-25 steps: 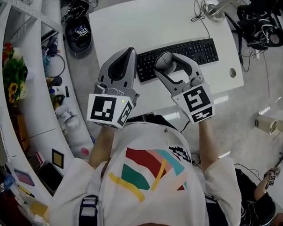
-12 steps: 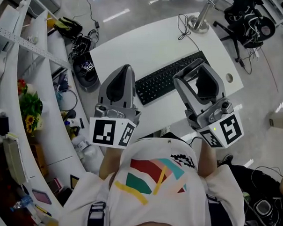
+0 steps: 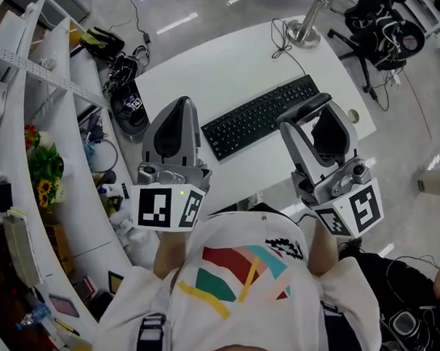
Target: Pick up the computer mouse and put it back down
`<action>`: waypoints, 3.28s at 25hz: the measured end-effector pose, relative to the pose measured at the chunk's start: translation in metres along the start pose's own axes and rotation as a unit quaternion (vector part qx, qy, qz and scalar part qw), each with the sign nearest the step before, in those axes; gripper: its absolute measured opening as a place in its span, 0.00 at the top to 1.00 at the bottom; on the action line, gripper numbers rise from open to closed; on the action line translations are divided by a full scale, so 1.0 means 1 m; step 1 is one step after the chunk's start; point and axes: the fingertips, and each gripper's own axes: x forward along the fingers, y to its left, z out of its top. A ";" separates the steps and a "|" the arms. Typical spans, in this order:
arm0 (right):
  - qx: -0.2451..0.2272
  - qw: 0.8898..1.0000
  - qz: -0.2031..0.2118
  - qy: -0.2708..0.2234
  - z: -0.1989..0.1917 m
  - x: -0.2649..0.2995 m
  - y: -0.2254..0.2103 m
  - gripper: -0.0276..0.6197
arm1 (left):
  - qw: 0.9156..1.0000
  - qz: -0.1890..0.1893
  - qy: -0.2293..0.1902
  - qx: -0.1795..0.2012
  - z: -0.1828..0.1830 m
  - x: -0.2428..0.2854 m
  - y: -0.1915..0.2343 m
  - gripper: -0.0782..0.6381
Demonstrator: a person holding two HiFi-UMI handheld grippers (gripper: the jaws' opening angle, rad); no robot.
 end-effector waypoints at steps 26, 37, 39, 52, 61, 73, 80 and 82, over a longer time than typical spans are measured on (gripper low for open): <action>0.109 0.960 0.071 0.246 -0.185 0.216 -0.017 0.53 | 0.995 0.095 0.015 -0.026 -0.083 0.017 0.104 0.83; 0.052 0.886 0.020 0.459 -0.405 0.330 -0.056 0.53 | 0.983 0.175 0.059 -0.023 -0.174 0.033 0.182 0.83; 0.051 0.873 0.014 0.486 -0.427 0.334 -0.060 0.53 | 0.980 0.188 0.063 -0.030 -0.183 0.035 0.192 0.83; 0.050 0.851 -0.049 0.520 -0.468 0.354 -0.069 0.53 | 0.974 0.218 0.064 -0.022 -0.190 0.034 0.221 0.83; 0.040 0.876 -0.033 0.480 -0.434 0.362 -0.065 0.53 | 0.972 0.226 0.053 -0.032 -0.175 0.032 0.228 0.83; 0.069 0.965 -0.005 0.255 -0.201 0.320 -0.042 0.88 | 0.988 0.151 0.004 -0.030 -0.072 0.062 0.159 0.83; 0.048 0.987 0.009 0.155 -0.082 0.210 -0.022 0.94 | 0.997 0.071 0.007 -0.041 -0.047 0.072 0.073 0.83; 0.030 0.989 0.000 0.144 -0.065 0.173 -0.025 0.94 | 0.999 0.042 0.010 -0.034 -0.044 0.078 0.043 0.83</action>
